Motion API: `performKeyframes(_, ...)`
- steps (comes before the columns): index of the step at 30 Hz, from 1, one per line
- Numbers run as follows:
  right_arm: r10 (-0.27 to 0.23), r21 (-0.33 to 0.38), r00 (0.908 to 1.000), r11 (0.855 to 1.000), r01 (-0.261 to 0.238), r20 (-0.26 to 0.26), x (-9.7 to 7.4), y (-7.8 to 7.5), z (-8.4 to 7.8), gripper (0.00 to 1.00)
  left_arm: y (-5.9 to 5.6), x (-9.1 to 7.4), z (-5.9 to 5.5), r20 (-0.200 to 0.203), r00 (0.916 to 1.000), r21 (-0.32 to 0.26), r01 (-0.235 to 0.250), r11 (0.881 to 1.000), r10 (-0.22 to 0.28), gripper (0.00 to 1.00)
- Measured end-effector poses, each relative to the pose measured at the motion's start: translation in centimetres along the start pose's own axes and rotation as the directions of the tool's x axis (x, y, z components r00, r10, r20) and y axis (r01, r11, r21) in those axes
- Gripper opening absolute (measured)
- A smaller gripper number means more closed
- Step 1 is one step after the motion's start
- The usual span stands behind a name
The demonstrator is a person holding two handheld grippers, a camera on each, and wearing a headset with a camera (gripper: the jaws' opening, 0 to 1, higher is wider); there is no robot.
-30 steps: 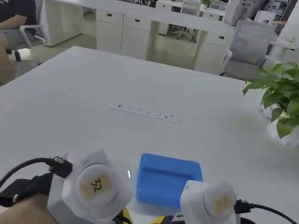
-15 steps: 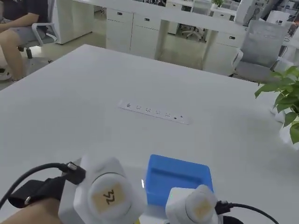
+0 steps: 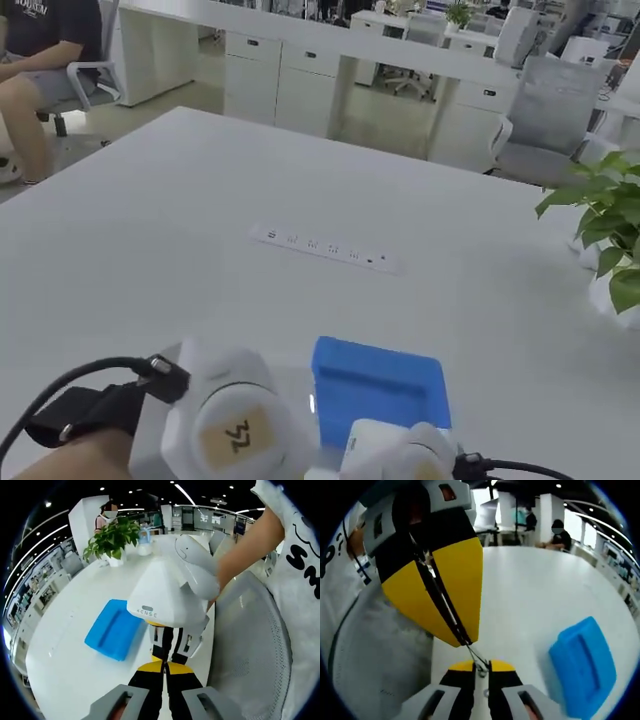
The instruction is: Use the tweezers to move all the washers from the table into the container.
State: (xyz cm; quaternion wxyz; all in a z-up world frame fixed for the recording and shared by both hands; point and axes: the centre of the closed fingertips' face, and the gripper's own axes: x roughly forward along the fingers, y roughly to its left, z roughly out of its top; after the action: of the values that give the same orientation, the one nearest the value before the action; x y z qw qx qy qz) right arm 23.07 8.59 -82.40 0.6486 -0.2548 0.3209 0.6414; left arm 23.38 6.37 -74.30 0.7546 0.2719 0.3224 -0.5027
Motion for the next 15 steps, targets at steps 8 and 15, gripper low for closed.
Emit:
performKeyframes(8,-0.063,-0.025,0.9976,0.998,0.064,0.030,-2.6,-1.0,1.2,0.05,0.9,-1.3,2.1,0.102,0.9919,-0.028,-0.074,0.997,0.076,0.00)
performKeyframes(15,-0.105,-0.044,0.9912,0.993,0.109,0.081,-4.8,-1.3,3.1,0.05,1.9,-2.3,3.2,0.167,0.9737,-0.085,-0.142,0.986,0.155,0.05)
